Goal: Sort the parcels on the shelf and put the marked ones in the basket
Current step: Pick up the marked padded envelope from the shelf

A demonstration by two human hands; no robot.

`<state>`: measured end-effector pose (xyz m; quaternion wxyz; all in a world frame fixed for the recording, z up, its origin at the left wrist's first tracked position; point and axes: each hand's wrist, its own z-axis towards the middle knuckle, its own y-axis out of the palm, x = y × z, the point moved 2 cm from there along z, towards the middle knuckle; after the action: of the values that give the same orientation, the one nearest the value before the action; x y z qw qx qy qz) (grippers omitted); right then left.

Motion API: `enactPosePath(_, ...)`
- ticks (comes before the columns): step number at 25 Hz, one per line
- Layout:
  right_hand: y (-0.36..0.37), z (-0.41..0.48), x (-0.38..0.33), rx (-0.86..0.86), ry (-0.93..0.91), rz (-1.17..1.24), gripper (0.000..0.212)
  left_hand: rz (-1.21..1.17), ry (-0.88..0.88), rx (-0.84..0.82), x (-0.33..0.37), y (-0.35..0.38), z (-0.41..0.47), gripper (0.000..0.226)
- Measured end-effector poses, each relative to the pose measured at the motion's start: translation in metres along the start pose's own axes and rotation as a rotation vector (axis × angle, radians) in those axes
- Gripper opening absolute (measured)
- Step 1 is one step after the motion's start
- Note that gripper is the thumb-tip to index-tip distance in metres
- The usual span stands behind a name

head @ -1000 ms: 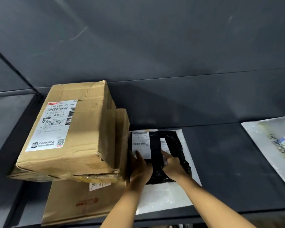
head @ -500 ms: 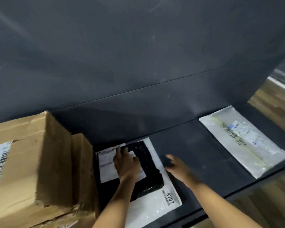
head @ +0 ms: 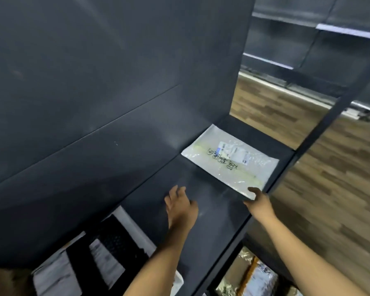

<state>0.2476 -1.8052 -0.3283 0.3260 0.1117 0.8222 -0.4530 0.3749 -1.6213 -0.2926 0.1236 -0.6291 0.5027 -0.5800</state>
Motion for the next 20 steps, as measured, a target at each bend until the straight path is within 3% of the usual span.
enactPosePath(4,-0.020,0.028,0.032,0.109,0.125,0.092,0.046,0.019,0.026,-0.083,0.020,0.031,0.006,0.055)
enactPosePath(12,0.014,0.057,0.031,0.079,0.361,0.401,0.058,0.012,-0.062,-0.121,-0.007,0.029,0.017,0.056)
enactPosePath(15,0.018,0.055,0.023,0.101,0.463,0.598,0.041,0.051,-0.096,-0.069,-0.028,0.013,0.022,0.054)
enactPosePath(17,0.019,0.051,0.016,0.049,0.446,0.767,0.024,0.052,-0.119,-0.041,-0.038,0.002,0.023,0.053)
enactPosePath(20,0.008,0.045,0.001,0.057,0.336,0.990,0.031,0.027,-0.131,-0.013,-0.042,-0.011,0.021,0.052)
